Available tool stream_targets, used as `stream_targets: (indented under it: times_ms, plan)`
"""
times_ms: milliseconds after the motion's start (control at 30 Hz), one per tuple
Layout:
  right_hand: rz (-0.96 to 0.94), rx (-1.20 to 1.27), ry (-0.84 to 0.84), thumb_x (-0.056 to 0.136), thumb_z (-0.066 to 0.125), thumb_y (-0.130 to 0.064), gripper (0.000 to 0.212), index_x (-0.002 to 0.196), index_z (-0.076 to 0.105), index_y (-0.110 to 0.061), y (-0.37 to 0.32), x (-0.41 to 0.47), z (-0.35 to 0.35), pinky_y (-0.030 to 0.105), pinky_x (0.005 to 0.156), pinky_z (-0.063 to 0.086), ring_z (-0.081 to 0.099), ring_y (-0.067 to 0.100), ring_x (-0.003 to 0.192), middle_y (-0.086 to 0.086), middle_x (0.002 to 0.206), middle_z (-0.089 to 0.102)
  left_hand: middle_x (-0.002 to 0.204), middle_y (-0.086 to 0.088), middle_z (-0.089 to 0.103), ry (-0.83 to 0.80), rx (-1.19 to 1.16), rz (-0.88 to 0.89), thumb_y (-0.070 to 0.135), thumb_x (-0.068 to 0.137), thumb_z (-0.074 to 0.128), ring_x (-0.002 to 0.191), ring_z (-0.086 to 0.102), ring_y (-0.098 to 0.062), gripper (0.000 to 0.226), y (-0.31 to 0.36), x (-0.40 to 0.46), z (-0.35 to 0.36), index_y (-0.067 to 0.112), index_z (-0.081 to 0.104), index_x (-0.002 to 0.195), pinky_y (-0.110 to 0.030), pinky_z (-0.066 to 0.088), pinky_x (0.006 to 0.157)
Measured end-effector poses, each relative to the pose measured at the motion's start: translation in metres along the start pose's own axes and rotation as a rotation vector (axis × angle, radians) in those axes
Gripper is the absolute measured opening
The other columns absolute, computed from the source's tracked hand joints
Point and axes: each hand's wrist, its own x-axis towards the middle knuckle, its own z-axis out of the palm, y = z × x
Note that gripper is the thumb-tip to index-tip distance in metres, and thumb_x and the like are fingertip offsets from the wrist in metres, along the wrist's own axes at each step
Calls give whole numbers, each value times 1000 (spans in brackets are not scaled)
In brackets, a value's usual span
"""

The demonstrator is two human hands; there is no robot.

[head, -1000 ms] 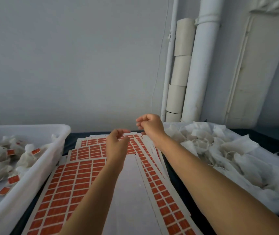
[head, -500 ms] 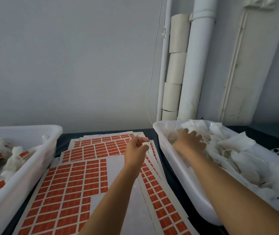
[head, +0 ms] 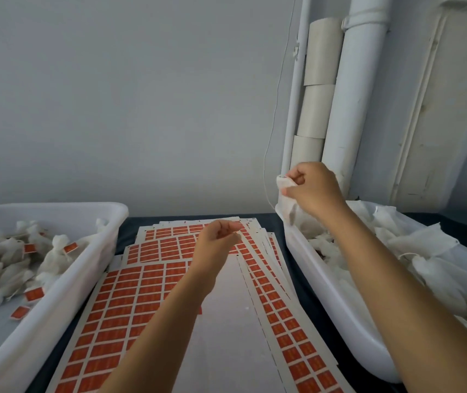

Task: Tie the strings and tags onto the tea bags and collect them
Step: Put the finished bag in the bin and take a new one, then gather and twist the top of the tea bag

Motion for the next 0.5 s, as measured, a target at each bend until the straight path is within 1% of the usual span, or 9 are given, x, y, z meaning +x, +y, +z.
stream_targets:
  times_ms: [67,100,133,167,200,267,367,433,500]
  plan:
    - [-1,144,-114,82,68,-9,14,94,62,-9,-12,-12,11,19,58,43,58,17,82,4,93,62,96,-2,66,44,26,0,8,92,55,90,64,-16,8,-9,-7,-18,12,62,92,-21,53,75]
    - [1,200,-166,83,67,-10,13,94,61,-10,-16,-20,19,21,61,48,60,17,82,4,93,63,94,1,65,81,65,-6,8,93,55,89,63,-16,9,-15,-10,-27,13,62,92,-18,51,70]
    - [7,251,-214,83,66,-11,12,94,61,-10,-17,-29,28,24,65,53,62,16,82,4,93,65,93,3,63,117,126,-13,8,93,54,86,61,-15,10,-23,-13,-36,14,62,92,-15,48,65]
    - [14,303,-264,84,66,-12,12,95,62,-12,-19,-40,39,24,68,54,63,15,82,3,93,66,91,6,61,155,193,-22,8,93,54,84,59,-15,11,-33,-17,-45,16,61,92,-14,45,62]
    - [27,360,-312,84,65,-13,13,97,63,-13,-20,-50,51,21,68,54,64,13,82,1,93,67,90,8,60,187,246,-38,8,93,53,81,59,-14,13,-42,-21,-54,18,60,91,-13,44,59]
    - [78,464,-391,85,65,-15,17,102,64,-14,-19,-71,76,14,65,52,63,8,84,-3,96,67,91,8,59,223,287,-80,9,94,53,81,60,-12,15,-60,-29,-68,23,57,91,-14,45,60]
    - [206,575,-459,86,64,-21,21,107,64,-16,-13,-98,114,16,70,53,62,9,90,-6,99,66,95,7,58,268,294,-96,12,95,50,84,58,-6,13,-79,-37,-79,24,55,94,-12,44,61]
    - [288,644,-460,87,63,-25,23,110,63,-19,-8,-111,133,13,68,51,61,8,91,-10,99,65,98,8,57,296,298,-58,14,97,47,87,56,-5,13,-85,-38,-80,25,54,97,-13,44,66]
    - [355,746,-445,88,62,-26,21,109,63,-24,-3,-117,145,15,71,53,60,10,95,-12,101,64,98,8,57,318,274,-20,18,99,41,89,56,-6,15,-87,-37,-76,25,54,98,-17,46,71]
